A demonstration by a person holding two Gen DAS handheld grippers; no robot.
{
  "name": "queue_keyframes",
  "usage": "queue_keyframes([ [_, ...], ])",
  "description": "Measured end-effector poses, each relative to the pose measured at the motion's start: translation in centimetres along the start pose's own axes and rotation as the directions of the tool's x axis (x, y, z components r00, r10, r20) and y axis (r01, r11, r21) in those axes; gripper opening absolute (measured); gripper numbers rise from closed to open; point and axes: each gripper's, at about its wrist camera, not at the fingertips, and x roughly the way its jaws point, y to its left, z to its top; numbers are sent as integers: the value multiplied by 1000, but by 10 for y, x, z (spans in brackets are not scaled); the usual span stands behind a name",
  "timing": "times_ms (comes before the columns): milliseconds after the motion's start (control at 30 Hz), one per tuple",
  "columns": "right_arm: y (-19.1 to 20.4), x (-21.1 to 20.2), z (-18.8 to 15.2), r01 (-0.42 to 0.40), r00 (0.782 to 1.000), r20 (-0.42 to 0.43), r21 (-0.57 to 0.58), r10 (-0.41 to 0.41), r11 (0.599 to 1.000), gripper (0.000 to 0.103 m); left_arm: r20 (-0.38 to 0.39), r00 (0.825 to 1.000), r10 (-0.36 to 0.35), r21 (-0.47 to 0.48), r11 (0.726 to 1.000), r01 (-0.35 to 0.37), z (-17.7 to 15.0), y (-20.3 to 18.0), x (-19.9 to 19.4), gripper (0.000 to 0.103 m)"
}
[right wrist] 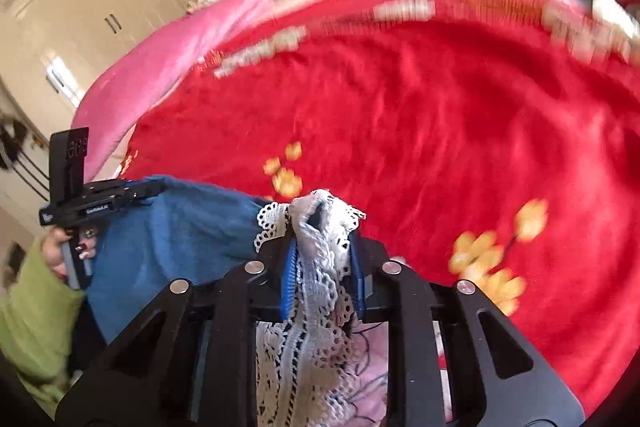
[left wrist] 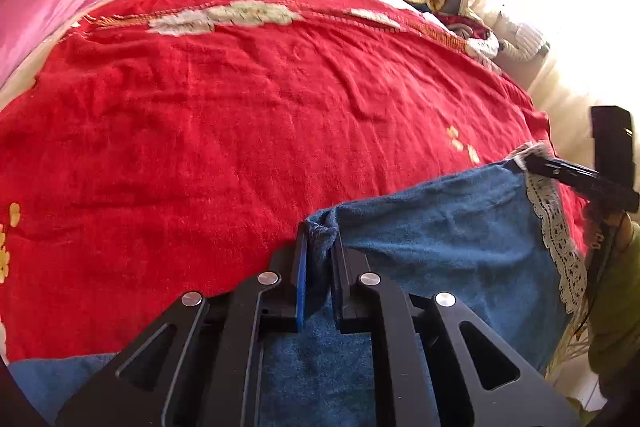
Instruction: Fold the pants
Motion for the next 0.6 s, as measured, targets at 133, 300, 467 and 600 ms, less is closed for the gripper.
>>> queue_keyframes([
  [133,-2,-3,12,71,997,32,-34,-70,997,14,23,1000,16,-3,1000,-16,4,-2,0,9],
  [300,-8,33,5,176,983,-45,-77,-180,981,18,-5,999,37,-23,999,-37,-1,2,13,12],
  [467,-6,19,0,209,977,-24,-70,-211,975,45,9,1000,27,-63,998,-27,-1,9,5,32],
  [600,-4,-29,-6,135,989,62,-1,-135,991,49,81,995,51,-92,995,-44,-5,12,-33,43],
])
